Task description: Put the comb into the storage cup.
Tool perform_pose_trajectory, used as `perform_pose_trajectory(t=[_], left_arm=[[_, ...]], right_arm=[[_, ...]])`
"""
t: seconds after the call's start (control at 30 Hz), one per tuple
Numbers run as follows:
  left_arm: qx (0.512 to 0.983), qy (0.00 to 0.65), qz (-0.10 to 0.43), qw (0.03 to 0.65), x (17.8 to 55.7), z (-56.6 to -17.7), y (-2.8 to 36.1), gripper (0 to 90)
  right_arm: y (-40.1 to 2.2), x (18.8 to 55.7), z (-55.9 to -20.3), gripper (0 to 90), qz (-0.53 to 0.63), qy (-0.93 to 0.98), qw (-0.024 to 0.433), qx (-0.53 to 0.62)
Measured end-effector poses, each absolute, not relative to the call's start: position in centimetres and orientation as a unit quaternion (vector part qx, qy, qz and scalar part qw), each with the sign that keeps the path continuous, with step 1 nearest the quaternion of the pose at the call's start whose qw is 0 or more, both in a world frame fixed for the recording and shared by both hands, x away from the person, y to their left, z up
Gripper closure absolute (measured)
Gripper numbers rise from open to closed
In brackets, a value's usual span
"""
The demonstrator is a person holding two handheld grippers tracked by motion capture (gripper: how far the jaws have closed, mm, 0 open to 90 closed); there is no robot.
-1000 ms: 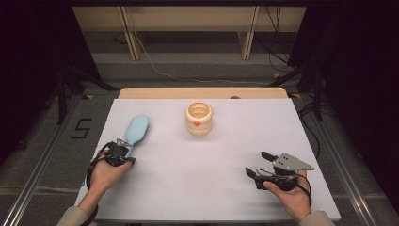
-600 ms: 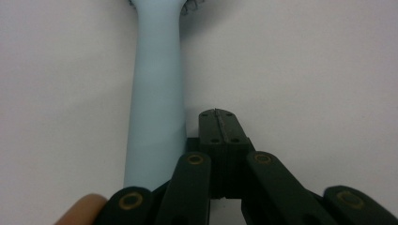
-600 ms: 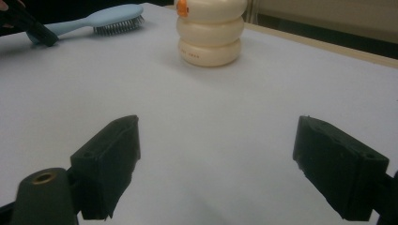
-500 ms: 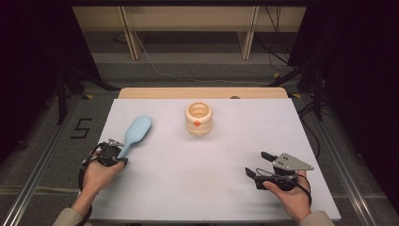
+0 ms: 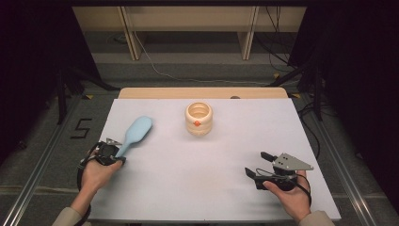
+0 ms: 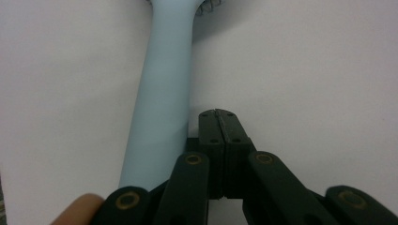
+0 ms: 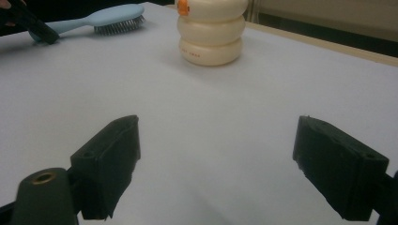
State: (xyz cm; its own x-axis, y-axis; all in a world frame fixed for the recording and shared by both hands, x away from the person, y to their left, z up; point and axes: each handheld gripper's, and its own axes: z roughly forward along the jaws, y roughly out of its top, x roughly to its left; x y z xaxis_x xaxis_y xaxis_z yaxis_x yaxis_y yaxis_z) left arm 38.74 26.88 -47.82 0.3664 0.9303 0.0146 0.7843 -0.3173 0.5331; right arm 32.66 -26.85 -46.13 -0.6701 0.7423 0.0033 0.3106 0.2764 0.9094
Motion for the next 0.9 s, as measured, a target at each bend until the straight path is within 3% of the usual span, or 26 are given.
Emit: perform_pose_trajectory(t=[0.2,0.23,0.33,0.5,0.7,0.8,0.9], left_arm=[[0.795,0.532,0.144,0.253,38.6,-47.6,27.1,78.6],[0.792,0.526,0.12,0.284,38.4,-47.3,27.1,73.7],[0.79,0.519,0.114,0.306,38.2,-46.8,26.9,65.0],[0.793,0.467,0.142,0.365,37.7,-45.5,25.9,44.6],[0.763,0.459,0.172,0.42,37.5,-44.8,25.4,17.5],[0.753,0.457,0.188,0.435,37.5,-44.5,25.5,12.5],[0.752,0.446,0.193,0.444,37.5,-44.5,25.5,0.0]], right_arm=[[-26.9,32.6,-46.1,16.1,0.497,0.766,0.218,0.344],[-27.0,32.6,-46.0,16.1,0.5,0.765,0.216,0.344],[-27.0,32.6,-46.1,16.1,0.498,0.766,0.215,0.344],[-27.0,32.7,-46.1,16.1,0.501,0.765,0.213,0.344],[-27.0,32.7,-46.1,16.1,0.499,0.766,0.211,0.345],[-27.0,32.7,-46.2,16.1,0.501,0.764,0.211,0.346],[-27.0,32.7,-46.2,16.1,0.501,0.764,0.212,0.347]])
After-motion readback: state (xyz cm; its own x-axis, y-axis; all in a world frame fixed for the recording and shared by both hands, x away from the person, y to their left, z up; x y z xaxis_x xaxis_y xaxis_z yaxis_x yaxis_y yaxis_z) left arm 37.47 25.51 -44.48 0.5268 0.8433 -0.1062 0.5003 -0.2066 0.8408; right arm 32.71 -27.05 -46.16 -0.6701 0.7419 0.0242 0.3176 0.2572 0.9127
